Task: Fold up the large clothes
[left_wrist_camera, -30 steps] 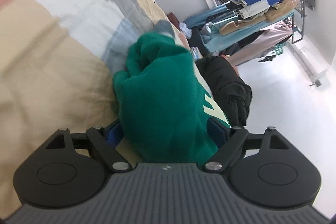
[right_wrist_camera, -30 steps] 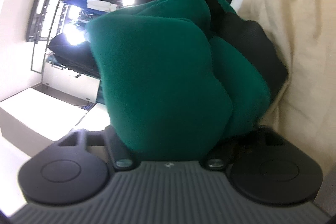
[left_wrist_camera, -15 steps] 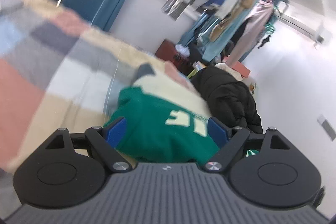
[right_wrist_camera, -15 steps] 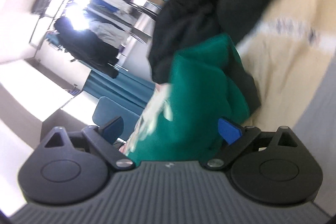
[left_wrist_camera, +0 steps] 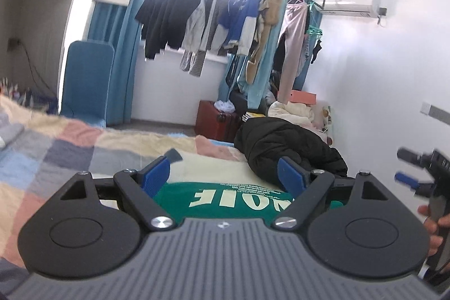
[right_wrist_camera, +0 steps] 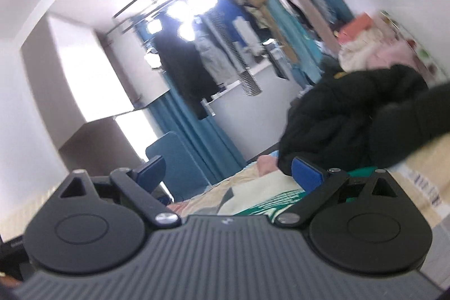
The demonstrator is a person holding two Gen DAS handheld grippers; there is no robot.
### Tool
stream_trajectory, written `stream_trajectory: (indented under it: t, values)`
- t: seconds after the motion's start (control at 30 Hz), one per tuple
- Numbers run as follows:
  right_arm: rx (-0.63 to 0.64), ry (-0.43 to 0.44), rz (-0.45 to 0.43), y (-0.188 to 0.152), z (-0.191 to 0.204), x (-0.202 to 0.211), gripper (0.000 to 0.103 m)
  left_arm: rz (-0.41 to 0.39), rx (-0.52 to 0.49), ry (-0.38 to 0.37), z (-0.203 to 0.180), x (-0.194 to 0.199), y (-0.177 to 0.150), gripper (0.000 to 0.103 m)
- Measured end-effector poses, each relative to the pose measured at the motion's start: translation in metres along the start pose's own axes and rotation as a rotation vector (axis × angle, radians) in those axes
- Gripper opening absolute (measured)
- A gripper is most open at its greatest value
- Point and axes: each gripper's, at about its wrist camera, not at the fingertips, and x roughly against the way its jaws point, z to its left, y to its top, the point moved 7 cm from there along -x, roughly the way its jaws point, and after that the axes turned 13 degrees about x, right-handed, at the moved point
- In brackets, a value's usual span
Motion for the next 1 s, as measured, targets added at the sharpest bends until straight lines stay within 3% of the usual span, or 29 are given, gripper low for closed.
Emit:
stream_trajectory:
  t: [0.2, 0.37, 0.6, 1.0]
  values:
    - [0.155, 0.035, -0.01, 0.013, 0.052, 0.019, 0.098, -0.012, -0.075, 0.048, -0.027, 0.027, -0.012, 0.087]
    - [0.253, 0.006, 0.038, 0.001, 0.075, 0.026, 0.097, 0.007, -0.09, 0.06, -0.034, 0.036, -0.027, 0.087]
    - [0.319, -0.044, 0.116, -0.033, 0.085, 0.029, 0.097, 0.019, -0.159, 0.101, -0.038, 0.034, -0.055, 0.087]
    - [0.371, -0.086, 0.234, -0.075, 0.092, 0.023, 0.097, 0.108, -0.111, 0.106, -0.015, 0.002, -0.093, 0.089]
